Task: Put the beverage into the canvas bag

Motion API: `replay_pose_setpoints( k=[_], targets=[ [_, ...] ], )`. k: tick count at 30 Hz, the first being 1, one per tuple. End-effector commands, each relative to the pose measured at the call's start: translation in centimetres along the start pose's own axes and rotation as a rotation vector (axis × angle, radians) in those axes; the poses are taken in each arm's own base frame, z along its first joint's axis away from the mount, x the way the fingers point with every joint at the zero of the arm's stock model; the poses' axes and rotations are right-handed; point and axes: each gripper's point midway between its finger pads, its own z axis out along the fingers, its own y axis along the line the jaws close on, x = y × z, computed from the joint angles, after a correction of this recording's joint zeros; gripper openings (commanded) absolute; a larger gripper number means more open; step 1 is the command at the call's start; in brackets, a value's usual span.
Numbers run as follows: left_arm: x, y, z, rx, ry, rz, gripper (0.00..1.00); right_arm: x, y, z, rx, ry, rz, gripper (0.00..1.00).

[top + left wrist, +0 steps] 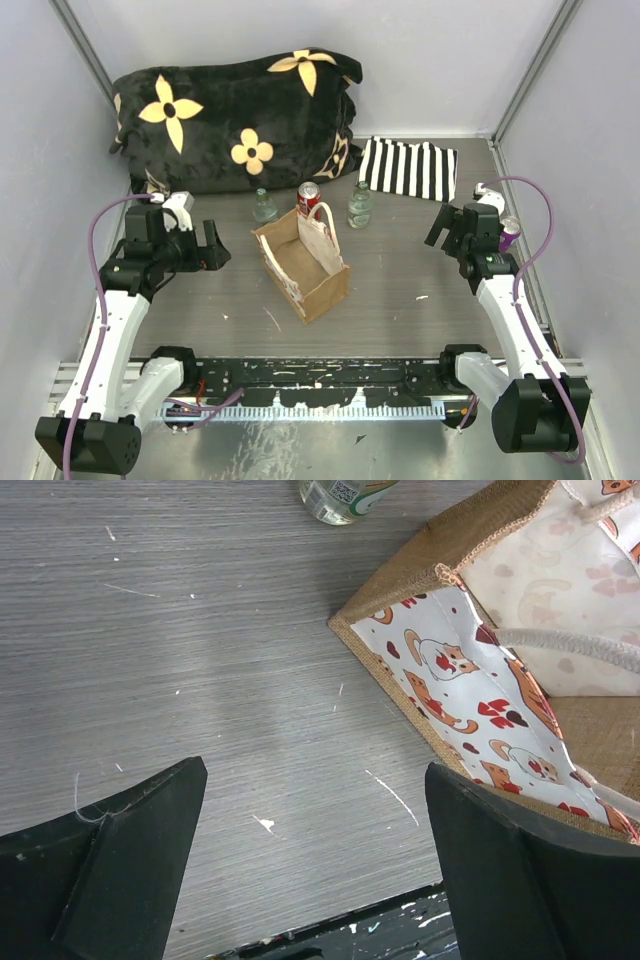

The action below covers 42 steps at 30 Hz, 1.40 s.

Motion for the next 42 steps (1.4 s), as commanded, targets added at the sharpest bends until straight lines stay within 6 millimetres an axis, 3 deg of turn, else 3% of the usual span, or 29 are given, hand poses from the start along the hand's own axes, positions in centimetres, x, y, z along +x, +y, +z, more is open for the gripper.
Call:
replay_pose_setpoints(
  k=[1,4,10,13,18,27,35,37,42],
  targets=[
    [-0.2,0.1,0.0,-0.009,-0.023,-0.020,0.98,-1.1,-0.2,-0.1,0.021,-0.040,0.016,1.00],
    [-0.8,-0.2,-0.3,-0.007,-0.032,-0.076,0.98,-0.7,-0.3,0.1,0.024,-0.002,-0.022,1.00],
    [-3.1,-2.9,-1.3,0.075,-0.040,-0.249,0.99,-0.4,1.0,0.1,-0.043,0.062,-0.073,1.00],
    [-4.2,-4.3,-1.1,0.128,-0.015,-0.362,0.94,-0.8,1.6,0.0,-0.066,0.066,-0.070,1.00],
    [-5.0,-5.7,0.2,0.180,0.055,-0.514,0.90,-1.2,1.7,-0.5,-0.068,0.080,-0.076,1.00],
    [-6.4,-6.6,4.1,0.184,0.107,-0.611,0.88,-0.2,1.4,-1.6,-0.068,0.095,-0.060,1.00],
    [-4.3,-7.7,6.3,0.146,0.179,-0.575,0.76,-0.8,1.6,-2.4,-0.079,0.090,-0.053,1.00],
    [-3.1,-7.4,7.6,0.114,0.217,-0.574,0.75,-1.0,1.9,-2.5,-0.089,0.090,-0.044,1.00],
    [-2.4,-7.1,9.3,0.084,0.224,-0.576,0.73,-1.4,2.2,-2.8,-0.105,0.084,-0.033,1.00]
  ],
)
